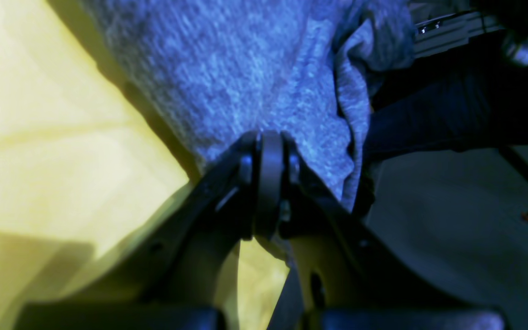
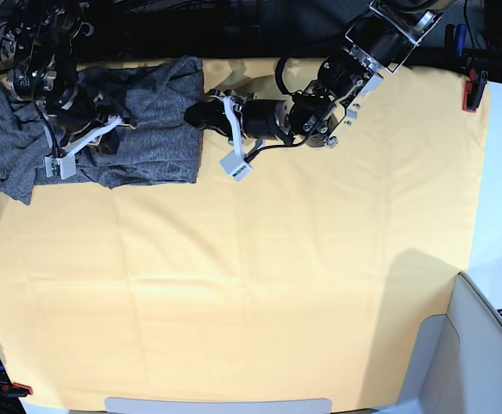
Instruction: Fold the T-shirt properly
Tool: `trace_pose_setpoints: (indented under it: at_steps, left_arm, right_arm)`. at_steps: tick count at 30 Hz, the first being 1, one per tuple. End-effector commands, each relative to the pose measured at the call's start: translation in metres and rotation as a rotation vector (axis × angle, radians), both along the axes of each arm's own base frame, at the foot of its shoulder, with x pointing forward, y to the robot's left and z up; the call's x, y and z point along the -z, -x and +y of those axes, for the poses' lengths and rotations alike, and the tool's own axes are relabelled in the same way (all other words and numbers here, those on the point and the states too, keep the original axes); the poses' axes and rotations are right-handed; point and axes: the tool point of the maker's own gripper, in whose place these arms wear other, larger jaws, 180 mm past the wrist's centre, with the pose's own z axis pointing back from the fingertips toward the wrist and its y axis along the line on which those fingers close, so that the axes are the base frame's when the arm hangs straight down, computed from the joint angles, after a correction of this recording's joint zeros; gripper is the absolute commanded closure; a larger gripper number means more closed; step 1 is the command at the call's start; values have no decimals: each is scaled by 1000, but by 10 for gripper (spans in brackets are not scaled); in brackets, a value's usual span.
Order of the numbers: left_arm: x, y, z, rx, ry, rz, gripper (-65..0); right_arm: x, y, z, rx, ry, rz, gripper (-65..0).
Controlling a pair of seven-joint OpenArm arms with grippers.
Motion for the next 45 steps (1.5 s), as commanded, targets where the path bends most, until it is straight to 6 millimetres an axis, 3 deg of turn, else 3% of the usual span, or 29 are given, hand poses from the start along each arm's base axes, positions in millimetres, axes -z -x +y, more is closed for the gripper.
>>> trace_pose_setpoints:
  at_steps: [1,6,14,19,26,31,34,39,42,45]
  left_arm:
    - [-15,-9,-5,-3,45,-30,-2]
    - [-15,-9,-5,-3,45,-32,-2]
    - [-16,-10,-5,-3,45,-35,-2]
    - [-16,-10,-5,-3,45,-35,-2]
    - [-17,-11,-5,-4,45,-37,-2]
    - [-17,-11,-5,-4,45,-37,-4]
    - [-18,-11,-5,-3,47,-40,-13]
    - [-19,-12,-5,-4,49,-44,-95]
    - [-20,-17,-2,-21,50,-47,-125]
    - [-27,-37,12,-94,64,-57,-128]
  right_arm:
    - [-4,-4,-4,0,9,-24,0]
    - [18,13,-13,1,20,64,0]
    - [22,31,-39,-43,116,156,0]
    - [8,23,-70,-8,184,127,0]
    - [-30,3,-119,142,230,18,0]
    - [-66,-2,-170,304,262,-82,0]
    - [-71,-2,-193,273,304,-97,-50]
    - [-44,3,-236,249,306,-1,-197]
    - [-29,5,-253,271,269,46,-211]
    - [-22,3,-263,257,247,66,-211]
